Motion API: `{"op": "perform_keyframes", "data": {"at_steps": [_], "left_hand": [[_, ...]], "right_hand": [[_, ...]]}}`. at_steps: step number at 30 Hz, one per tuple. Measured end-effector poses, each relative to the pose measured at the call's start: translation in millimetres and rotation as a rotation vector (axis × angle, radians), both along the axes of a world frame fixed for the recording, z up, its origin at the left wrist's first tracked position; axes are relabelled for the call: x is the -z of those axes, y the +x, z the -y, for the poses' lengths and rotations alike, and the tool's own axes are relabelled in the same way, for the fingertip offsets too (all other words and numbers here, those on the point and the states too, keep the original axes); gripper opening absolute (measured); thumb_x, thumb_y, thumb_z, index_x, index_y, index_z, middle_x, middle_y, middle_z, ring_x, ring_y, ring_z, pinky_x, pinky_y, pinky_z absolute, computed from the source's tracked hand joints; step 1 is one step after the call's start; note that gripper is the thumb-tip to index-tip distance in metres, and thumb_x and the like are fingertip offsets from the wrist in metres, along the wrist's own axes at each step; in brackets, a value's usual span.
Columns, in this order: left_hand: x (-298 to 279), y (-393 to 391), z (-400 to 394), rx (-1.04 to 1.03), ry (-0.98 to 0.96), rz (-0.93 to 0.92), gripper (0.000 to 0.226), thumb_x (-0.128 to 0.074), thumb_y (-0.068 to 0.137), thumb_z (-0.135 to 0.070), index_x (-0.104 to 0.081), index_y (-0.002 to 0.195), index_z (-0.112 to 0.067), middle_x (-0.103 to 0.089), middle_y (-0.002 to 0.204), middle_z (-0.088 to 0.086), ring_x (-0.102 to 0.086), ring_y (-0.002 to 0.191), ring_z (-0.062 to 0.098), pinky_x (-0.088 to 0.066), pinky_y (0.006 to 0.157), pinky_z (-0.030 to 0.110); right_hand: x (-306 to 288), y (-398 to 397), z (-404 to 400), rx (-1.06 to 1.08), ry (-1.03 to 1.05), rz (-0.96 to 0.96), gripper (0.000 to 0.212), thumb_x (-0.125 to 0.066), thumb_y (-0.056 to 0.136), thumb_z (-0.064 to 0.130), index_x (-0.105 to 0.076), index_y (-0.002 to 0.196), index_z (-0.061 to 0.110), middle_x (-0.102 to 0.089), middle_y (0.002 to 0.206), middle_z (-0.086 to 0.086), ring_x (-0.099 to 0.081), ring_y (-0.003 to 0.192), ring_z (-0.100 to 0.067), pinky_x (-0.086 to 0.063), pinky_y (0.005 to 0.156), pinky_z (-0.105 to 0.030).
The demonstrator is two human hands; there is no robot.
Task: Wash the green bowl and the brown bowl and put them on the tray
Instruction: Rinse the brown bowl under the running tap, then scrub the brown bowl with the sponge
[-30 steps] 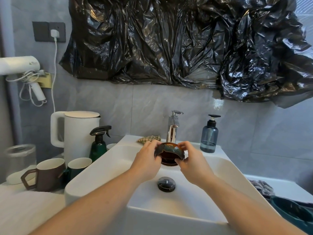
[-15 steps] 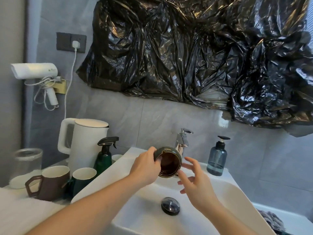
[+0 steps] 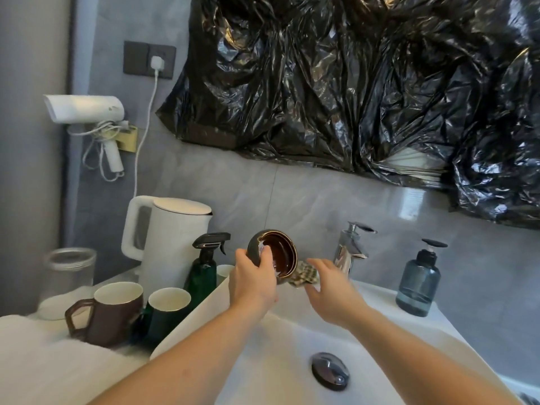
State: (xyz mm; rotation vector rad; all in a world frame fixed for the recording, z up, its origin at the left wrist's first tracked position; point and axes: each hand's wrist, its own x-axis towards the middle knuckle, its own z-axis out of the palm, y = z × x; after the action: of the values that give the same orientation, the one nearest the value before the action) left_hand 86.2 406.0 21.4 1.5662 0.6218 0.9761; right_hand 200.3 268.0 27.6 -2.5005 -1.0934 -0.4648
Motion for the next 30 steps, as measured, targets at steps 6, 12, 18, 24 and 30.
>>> {"op": "perform_keyframes", "data": {"at_steps": [6,12,18,24,30], "left_hand": [[2,3,-9,-0.068,-0.046,0.053,0.034,-0.047,0.102,-0.063,-0.044,0.105,-0.029,-0.071,0.101,0.005,-0.076,0.089,0.038,-0.064,0.084,0.053],[0,-1,-2,-0.023,-0.059,0.066,0.037,-0.046,0.102,-0.065,-0.05,0.099,-0.028,-0.068,0.094,-0.002,-0.076,0.082,0.034,-0.065,0.078,0.05],[-10,-24,13,0.058,-0.082,0.016,0.058,-0.044,0.103,-0.066,-0.061,0.117,-0.013,-0.068,0.101,0.005,-0.072,0.059,0.026,-0.065,0.059,0.042],[-14,-53,51,0.117,0.037,-0.087,0.069,-0.037,0.103,-0.069,-0.063,0.136,-0.015,-0.069,0.131,0.007,-0.063,0.116,0.028,-0.053,0.103,0.044],[0,-69,104,0.133,0.045,-0.17,0.065,-0.035,0.101,-0.073,-0.057,0.127,-0.019,-0.065,0.123,0.006,-0.066,0.108,0.031,-0.062,0.092,0.048]], "right_hand": [[23,26,-51,0.014,-0.051,-0.087,0.056,-0.042,0.105,0.047,-0.036,0.158,0.029,-0.042,0.16,-0.003,-0.037,0.146,-0.028,-0.032,0.119,-0.039],[20,16,-39,0.146,-0.064,0.026,0.025,-0.056,0.099,0.03,-0.068,0.121,0.03,-0.07,0.121,0.001,-0.063,0.112,-0.026,-0.049,0.083,-0.032],[5,-26,17,0.14,0.192,-0.223,0.026,-0.063,0.091,0.011,-0.075,0.107,0.026,-0.072,0.095,0.007,-0.065,0.085,-0.012,-0.048,0.063,-0.016],[4,-89,93,0.038,0.7,-0.504,0.019,-0.068,0.092,0.008,-0.077,0.098,0.023,-0.079,0.078,0.008,-0.074,0.07,-0.004,-0.057,0.064,-0.017],[-2,-136,130,0.083,1.045,-0.373,0.018,-0.064,0.096,0.013,-0.072,0.094,0.029,-0.077,0.081,0.01,-0.072,0.079,-0.006,-0.051,0.062,-0.014]]}}
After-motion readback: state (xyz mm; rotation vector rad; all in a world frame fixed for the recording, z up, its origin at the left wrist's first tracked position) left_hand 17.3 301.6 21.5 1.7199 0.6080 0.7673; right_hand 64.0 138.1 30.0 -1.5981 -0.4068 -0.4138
